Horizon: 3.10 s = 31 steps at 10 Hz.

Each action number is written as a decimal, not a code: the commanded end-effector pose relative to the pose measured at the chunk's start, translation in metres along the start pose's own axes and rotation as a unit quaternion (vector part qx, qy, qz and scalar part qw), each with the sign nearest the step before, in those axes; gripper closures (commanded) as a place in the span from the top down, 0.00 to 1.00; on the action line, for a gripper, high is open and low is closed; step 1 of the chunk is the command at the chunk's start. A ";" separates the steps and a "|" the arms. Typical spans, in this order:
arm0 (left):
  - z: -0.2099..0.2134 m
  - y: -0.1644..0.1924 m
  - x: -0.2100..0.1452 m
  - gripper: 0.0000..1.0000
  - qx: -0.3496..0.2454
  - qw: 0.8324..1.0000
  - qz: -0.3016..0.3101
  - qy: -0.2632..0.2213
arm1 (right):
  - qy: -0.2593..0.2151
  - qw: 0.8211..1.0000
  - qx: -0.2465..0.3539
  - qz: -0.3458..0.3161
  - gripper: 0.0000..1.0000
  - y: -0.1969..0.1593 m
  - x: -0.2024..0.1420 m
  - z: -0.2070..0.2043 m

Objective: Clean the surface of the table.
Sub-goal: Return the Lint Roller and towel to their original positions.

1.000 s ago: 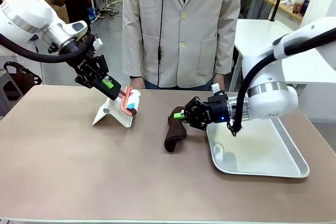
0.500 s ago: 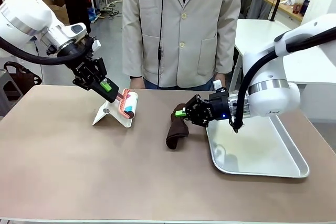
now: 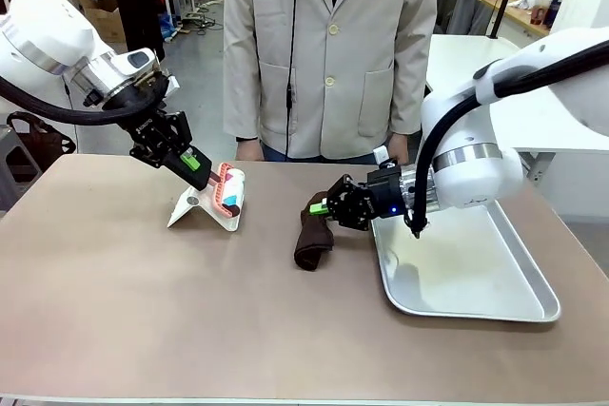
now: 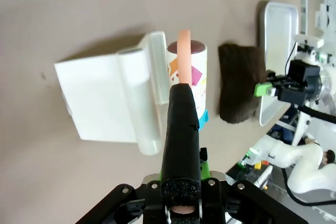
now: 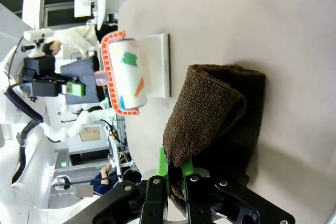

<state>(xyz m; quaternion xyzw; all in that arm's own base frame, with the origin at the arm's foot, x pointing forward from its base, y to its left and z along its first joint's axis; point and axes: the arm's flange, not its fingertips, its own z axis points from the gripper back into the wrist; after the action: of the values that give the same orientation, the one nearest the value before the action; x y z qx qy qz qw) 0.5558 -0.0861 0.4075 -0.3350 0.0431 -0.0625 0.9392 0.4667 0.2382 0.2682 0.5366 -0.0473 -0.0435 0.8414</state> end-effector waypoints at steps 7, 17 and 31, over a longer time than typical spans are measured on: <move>-0.016 -0.009 0.009 0.22 0.043 0.999 0.018 0.024 | -0.007 1.000 0.003 -0.012 0.11 -0.003 0.008 -0.013; -0.022 -0.006 0.017 1.00 0.060 0.997 0.019 0.041 | 0.004 1.000 -0.003 -0.011 1.00 -0.005 0.006 -0.010; 0.095 0.147 -0.135 1.00 -0.259 0.964 -0.048 -0.023 | -0.025 0.994 0.050 -0.090 1.00 0.012 -0.042 0.187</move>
<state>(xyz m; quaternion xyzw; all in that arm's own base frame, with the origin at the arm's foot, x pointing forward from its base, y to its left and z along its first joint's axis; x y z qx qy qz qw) 0.4474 0.0945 0.4057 -0.5218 0.0350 -0.0975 0.8468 0.4177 0.1142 0.3499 0.5360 -0.0275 -0.1036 0.8374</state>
